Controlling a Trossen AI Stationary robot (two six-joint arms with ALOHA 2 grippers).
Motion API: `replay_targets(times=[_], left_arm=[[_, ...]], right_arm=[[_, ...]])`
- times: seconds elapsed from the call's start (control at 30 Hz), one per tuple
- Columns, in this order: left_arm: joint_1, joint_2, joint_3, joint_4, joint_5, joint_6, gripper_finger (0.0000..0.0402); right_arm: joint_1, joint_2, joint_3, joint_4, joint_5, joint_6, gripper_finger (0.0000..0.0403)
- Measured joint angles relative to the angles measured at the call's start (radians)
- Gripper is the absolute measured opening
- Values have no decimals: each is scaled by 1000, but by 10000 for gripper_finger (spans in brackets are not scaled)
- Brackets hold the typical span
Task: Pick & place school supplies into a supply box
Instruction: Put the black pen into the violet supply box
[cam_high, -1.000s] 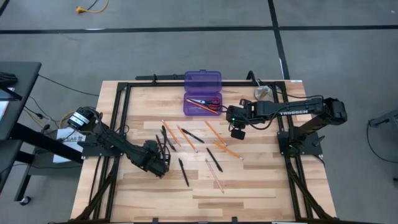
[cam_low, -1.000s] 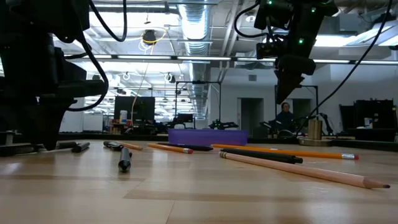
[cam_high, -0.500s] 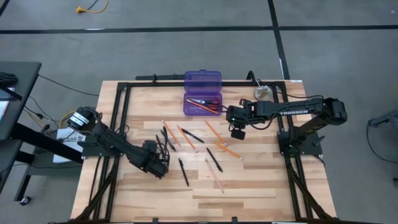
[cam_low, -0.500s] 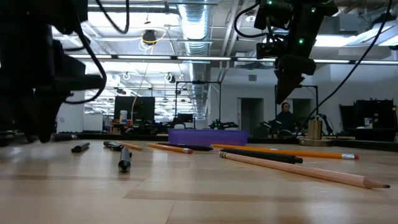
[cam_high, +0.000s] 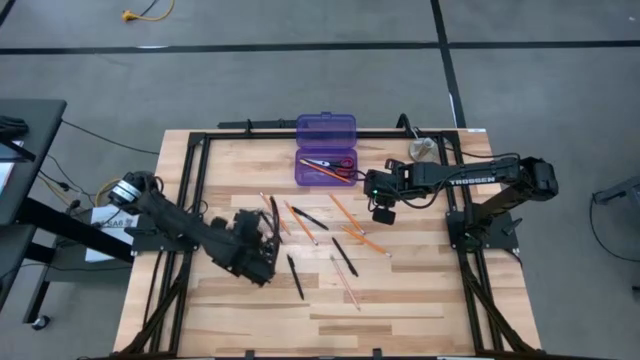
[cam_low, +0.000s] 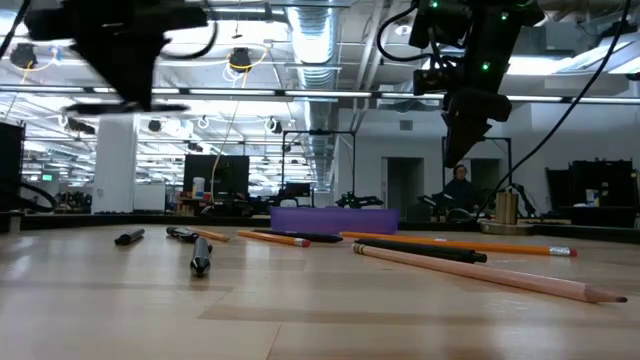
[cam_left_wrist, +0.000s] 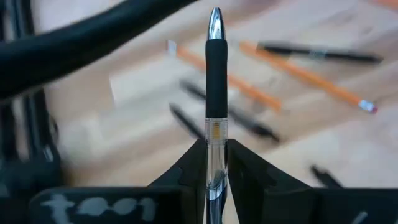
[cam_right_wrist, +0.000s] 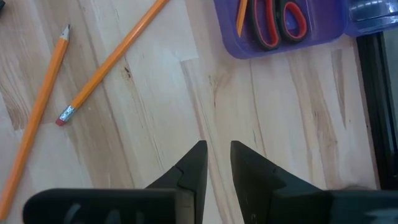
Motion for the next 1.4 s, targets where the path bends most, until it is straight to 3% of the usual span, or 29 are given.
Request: replay_targets(times=[0.23, 0.47, 0.7, 0.87, 1.13, 1.4], left_arm=[[164, 0, 86, 3, -154, 390, 41], [334, -40, 114, 270, -153, 903, 18], [485, -98, 115, 554, -15, 1340, 29], [631, -97, 115, 698, 159, 1601, 26], [819, -37, 116, 927, 365, 1983, 34], [911, 106, 115, 1006, 519, 2146, 35]], right_arm=[[0, -46, -19, 30, 0, 0, 66], [26, -311, -146, 148, -31, 2, 66], [61, -635, -338, 345, -108, 26, 66], [72, -778, -464, 492, -108, 26, 66], [71, -836, -601, 658, -104, 30, 66], [71, -829, -703, 761, -104, 103, 66]])
